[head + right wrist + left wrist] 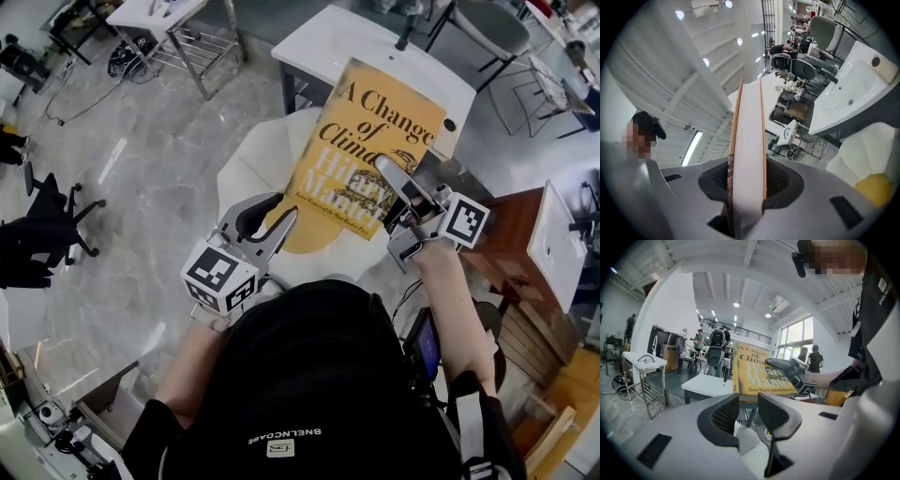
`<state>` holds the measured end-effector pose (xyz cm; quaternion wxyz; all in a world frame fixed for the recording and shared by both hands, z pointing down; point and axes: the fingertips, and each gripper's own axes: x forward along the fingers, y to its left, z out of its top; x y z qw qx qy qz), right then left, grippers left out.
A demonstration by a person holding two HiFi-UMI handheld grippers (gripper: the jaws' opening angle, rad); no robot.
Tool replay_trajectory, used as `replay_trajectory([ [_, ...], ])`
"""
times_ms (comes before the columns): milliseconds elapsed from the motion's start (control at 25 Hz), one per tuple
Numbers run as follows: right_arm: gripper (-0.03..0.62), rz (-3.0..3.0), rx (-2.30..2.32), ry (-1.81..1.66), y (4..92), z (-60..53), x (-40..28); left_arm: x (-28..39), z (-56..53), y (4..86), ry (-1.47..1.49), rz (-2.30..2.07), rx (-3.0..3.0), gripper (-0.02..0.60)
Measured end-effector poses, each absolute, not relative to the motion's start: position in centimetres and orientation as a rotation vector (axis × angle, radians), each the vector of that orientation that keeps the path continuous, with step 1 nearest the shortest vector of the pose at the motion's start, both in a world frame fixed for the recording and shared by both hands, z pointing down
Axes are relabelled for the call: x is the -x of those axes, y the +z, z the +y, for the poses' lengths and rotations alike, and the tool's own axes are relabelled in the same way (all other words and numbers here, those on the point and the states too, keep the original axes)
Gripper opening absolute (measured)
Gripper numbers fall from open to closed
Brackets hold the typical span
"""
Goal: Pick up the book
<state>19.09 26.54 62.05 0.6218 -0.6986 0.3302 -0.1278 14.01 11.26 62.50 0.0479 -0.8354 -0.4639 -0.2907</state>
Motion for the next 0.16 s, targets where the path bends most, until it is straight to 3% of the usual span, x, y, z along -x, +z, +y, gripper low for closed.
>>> replay_trajectory([
  [160,0.16,0.763,1.614,-0.29,62.0,26.58,-19.67,-14.55,11.02,62.39,-0.883,-1.412,2.546,0.115],
])
